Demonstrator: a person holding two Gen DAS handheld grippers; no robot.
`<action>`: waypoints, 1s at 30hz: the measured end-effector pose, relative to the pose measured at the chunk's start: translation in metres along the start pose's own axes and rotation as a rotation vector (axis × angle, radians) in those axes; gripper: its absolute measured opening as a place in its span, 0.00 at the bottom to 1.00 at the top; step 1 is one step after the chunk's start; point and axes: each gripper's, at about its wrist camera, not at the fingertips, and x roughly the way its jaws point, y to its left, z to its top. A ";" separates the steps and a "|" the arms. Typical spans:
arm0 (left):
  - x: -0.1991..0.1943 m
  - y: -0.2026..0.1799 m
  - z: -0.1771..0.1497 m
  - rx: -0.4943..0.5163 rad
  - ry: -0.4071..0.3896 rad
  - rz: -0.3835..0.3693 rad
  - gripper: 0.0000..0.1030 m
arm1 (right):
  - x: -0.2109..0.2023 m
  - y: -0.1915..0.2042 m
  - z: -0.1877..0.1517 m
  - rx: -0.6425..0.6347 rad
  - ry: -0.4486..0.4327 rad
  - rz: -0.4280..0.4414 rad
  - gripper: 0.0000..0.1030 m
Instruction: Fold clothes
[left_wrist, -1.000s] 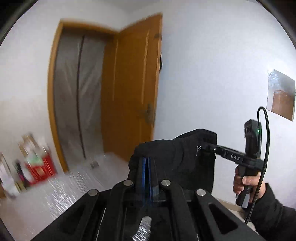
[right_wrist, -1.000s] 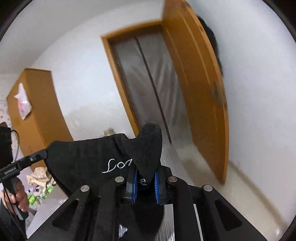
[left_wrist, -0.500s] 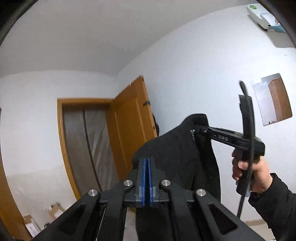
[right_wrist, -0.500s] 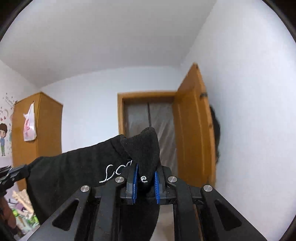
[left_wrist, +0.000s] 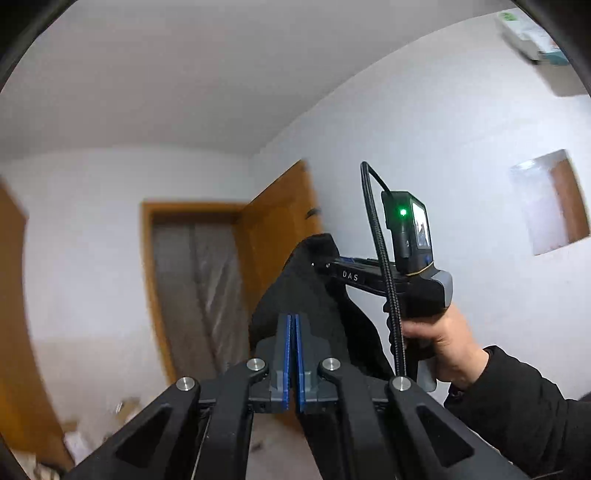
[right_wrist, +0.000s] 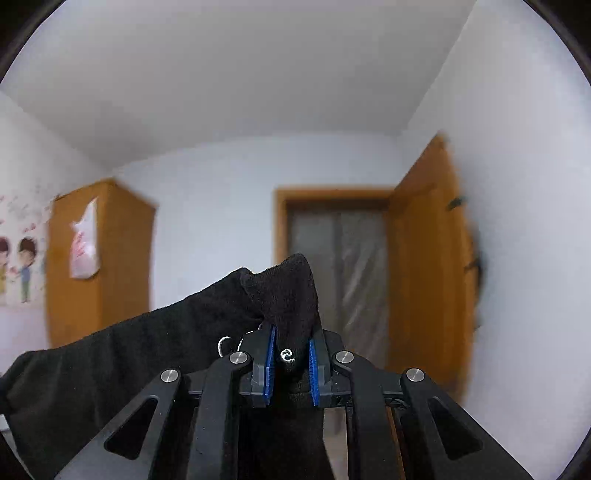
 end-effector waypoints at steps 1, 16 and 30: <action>-0.002 0.011 -0.019 -0.027 0.029 0.042 0.03 | 0.015 0.010 -0.016 0.005 0.032 0.032 0.14; -0.058 0.136 -0.275 -0.353 0.456 0.604 0.03 | 0.197 0.265 -0.332 -0.127 0.666 0.566 0.14; -0.141 0.207 -0.438 -0.650 0.791 0.850 0.03 | 0.207 0.348 -0.430 -0.155 0.797 0.714 0.33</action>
